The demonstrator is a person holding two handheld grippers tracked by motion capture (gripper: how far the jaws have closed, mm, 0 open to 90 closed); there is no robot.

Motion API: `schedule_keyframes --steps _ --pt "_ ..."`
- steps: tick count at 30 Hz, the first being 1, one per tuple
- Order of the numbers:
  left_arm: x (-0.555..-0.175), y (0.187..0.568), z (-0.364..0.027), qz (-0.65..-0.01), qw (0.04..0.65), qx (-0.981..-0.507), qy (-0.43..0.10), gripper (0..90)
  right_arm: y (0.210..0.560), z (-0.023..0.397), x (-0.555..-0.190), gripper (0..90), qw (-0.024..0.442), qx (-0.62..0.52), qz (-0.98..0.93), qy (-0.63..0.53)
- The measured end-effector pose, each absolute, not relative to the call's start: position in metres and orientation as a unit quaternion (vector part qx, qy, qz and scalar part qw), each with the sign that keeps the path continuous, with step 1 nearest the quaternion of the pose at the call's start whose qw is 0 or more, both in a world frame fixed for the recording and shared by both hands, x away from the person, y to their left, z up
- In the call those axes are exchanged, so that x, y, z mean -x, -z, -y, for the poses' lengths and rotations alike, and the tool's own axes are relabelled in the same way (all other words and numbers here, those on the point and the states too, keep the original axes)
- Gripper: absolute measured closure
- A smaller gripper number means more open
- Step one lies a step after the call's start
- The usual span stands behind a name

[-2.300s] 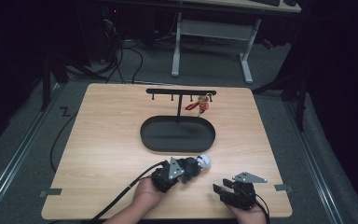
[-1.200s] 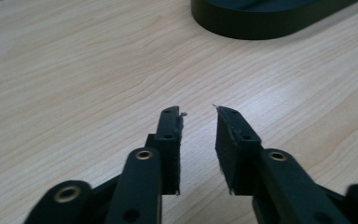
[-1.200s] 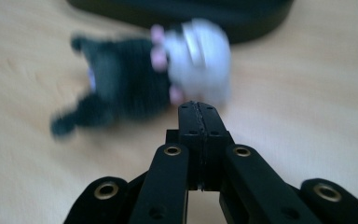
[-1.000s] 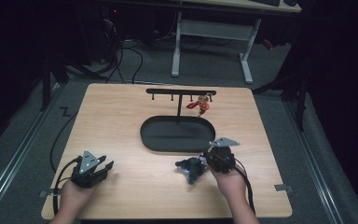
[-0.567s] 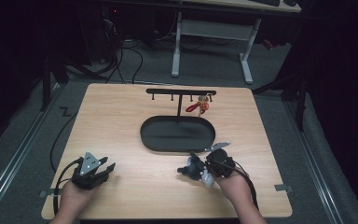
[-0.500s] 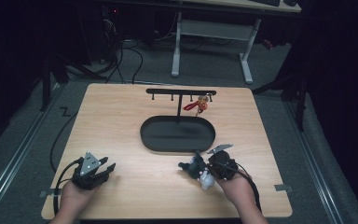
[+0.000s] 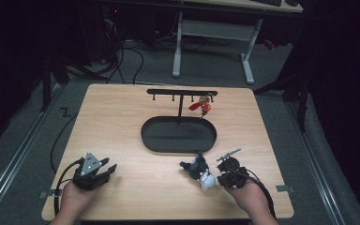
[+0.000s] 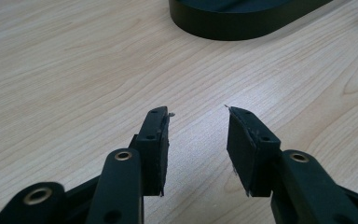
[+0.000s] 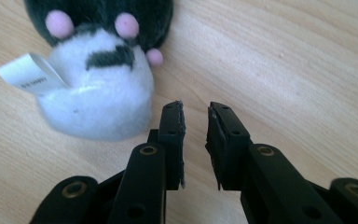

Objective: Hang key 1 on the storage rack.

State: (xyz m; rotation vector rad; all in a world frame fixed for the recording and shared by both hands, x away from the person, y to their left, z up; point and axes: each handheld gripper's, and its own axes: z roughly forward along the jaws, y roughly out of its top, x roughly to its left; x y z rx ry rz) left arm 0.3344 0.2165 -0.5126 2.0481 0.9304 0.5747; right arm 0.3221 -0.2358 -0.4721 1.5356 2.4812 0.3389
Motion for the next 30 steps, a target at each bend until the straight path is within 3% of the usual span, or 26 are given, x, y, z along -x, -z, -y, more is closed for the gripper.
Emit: schedule_keyframes --steps 14,30 --pt "-0.336 0.514 -0.216 -0.363 0.394 -0.816 -0.217 57.9 0.463 0.233 -0.328 65.8 0.066 -0.522 -0.848 -0.064" --pt "-0.337 0.516 -0.215 -0.357 0.393 -0.822 -0.208 57.1 0.448 0.223 -0.332 34.4 0.046 -0.522 -0.85 -0.053"
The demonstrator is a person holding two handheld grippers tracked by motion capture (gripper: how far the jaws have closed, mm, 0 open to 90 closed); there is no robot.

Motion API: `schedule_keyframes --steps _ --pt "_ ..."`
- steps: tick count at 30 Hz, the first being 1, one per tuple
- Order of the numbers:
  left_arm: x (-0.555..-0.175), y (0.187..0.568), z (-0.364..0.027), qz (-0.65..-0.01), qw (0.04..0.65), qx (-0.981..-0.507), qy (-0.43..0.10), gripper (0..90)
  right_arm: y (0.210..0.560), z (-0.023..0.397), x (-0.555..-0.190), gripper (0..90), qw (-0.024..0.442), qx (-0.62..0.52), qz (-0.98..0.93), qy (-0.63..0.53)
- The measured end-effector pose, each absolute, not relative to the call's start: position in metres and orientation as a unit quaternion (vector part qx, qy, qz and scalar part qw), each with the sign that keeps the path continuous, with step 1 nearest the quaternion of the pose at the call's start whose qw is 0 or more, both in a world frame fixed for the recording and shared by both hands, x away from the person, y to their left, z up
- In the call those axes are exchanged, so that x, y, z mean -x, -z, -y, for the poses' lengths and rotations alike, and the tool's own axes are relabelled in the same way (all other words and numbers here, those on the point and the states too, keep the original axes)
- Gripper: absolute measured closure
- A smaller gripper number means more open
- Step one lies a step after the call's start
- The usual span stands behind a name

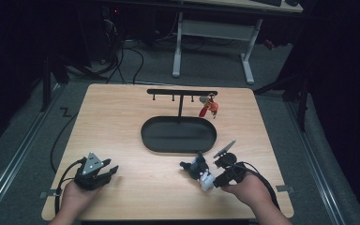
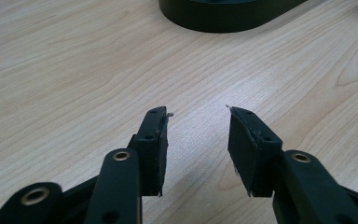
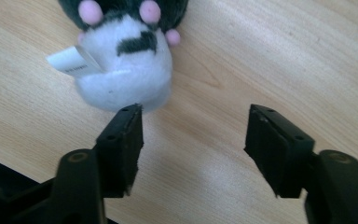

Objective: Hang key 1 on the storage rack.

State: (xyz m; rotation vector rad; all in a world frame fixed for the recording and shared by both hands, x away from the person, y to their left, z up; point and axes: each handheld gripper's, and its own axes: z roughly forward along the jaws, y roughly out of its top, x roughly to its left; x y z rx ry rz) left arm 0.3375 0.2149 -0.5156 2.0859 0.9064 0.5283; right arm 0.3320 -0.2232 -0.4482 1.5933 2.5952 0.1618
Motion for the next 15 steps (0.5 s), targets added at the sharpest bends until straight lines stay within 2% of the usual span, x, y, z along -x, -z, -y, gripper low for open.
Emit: schedule_keyframes --steps 11,15 --pt "-0.338 0.517 -0.213 -0.354 0.392 -0.824 -0.206 55.8 0.436 0.208 -0.333 18.6 0.04 -0.51 -0.857 -0.064" --pt "-0.338 0.516 -0.213 -0.354 0.391 -0.824 -0.205 55.8 0.435 0.201 -0.334 18.1 0.034 -0.51 -0.857 -0.069"
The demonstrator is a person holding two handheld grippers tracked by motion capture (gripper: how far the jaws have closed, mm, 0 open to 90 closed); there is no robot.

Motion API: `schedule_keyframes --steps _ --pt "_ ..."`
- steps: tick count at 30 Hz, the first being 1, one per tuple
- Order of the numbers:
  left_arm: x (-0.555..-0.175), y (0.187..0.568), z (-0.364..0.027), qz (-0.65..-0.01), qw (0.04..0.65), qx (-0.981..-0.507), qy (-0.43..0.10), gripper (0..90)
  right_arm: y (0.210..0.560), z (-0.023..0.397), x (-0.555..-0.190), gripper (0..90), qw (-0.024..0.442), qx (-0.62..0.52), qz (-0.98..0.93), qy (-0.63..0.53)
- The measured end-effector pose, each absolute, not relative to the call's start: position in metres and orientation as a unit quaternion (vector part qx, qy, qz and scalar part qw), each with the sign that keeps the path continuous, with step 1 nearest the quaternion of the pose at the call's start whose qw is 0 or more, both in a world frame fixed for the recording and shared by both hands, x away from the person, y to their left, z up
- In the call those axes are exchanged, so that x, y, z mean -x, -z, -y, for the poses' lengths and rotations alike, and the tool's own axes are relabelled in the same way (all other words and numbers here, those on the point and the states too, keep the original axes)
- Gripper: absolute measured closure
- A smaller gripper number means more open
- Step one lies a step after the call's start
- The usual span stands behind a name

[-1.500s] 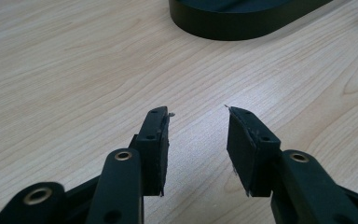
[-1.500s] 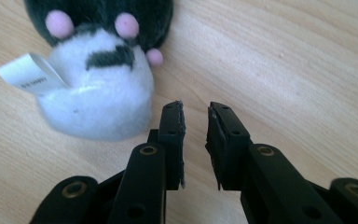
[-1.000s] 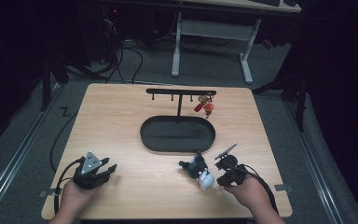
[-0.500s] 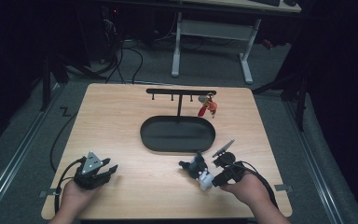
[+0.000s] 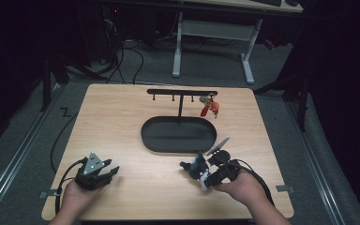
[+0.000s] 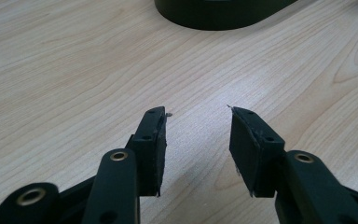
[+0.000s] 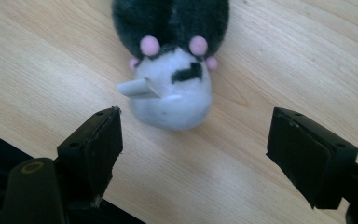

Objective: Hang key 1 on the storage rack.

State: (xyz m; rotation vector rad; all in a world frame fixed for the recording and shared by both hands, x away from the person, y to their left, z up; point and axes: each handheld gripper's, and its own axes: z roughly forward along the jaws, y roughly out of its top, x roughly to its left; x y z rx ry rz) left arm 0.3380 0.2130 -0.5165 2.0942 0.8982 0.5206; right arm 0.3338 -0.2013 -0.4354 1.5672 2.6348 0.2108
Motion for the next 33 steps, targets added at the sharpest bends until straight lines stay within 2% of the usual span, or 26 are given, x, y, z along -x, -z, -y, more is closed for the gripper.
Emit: schedule_keyframes --steps 9,23,33 --pt "-0.338 0.517 -0.212 -0.35 0.391 -0.827 -0.202 55.2 0.441 0.184 -0.339 18.2 0.035 -0.505 -0.86 -0.068" --pt "-0.339 0.517 -0.211 -0.346 0.391 -0.83 -0.199 52.9 0.476 0.177 -0.349 18.7 0.027 -0.496 -0.866 -0.063" --pt "-0.34 0.517 -0.212 -0.344 0.39 -0.831 -0.199 52.6 0.485 0.178 -0.345 31.9 0.036 -0.494 -0.867 -0.058"
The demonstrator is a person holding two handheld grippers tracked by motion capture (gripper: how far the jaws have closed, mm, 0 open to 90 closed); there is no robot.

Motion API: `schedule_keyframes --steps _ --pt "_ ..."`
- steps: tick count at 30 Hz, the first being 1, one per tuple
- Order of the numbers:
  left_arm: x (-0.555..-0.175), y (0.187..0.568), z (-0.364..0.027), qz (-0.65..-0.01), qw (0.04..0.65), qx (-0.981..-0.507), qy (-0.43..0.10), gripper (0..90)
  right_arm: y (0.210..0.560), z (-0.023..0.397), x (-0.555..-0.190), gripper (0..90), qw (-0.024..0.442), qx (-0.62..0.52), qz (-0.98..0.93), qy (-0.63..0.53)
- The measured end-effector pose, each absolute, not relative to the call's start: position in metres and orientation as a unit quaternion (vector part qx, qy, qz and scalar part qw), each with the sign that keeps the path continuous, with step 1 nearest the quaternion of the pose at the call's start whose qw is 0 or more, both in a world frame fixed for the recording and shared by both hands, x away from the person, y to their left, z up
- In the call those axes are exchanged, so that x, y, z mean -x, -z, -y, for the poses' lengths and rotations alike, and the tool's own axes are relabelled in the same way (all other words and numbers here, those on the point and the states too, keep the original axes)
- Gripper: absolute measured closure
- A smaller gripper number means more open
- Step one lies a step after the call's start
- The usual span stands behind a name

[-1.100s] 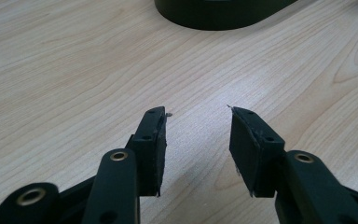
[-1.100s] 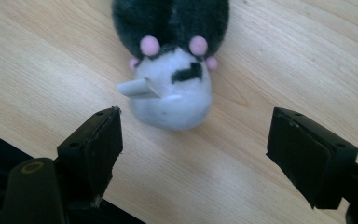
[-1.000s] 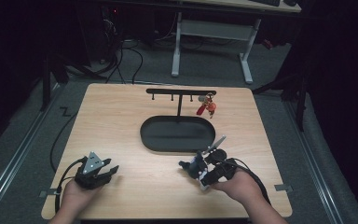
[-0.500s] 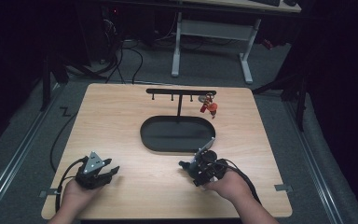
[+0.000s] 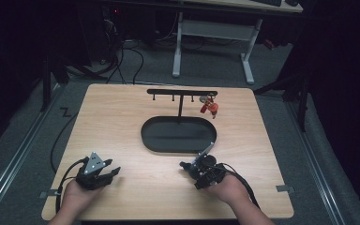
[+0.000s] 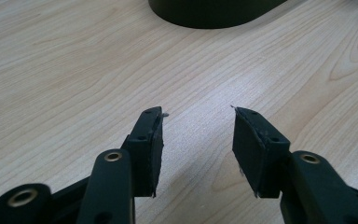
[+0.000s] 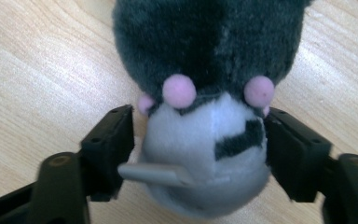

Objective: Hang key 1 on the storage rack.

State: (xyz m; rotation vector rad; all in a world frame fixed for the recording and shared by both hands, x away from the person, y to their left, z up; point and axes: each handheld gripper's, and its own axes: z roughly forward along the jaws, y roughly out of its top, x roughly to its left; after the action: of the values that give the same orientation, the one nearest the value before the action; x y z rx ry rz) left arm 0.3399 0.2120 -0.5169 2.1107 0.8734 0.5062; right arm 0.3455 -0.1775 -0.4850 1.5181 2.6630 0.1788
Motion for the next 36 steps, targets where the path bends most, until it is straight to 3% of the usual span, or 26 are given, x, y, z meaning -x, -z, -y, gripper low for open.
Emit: schedule_keyframes --steps 6,23,36 --pt "-0.34 0.517 -0.211 -0.344 0.39 -0.831 -0.199 50.8 0.482 0.177 -0.342 46.5 0.046 -0.493 -0.866 -0.067" --pt "-0.34 0.517 -0.21 -0.344 0.397 -0.826 -0.203 45.1 0.456 0.182 -0.345 47.6 0.052 -0.486 -0.869 -0.082" --pt "-0.345 0.519 -0.215 -0.362 0.407 -0.816 -0.196 26.3 0.438 0.191 -0.352 47.6 0.049 -0.495 -0.863 -0.093"
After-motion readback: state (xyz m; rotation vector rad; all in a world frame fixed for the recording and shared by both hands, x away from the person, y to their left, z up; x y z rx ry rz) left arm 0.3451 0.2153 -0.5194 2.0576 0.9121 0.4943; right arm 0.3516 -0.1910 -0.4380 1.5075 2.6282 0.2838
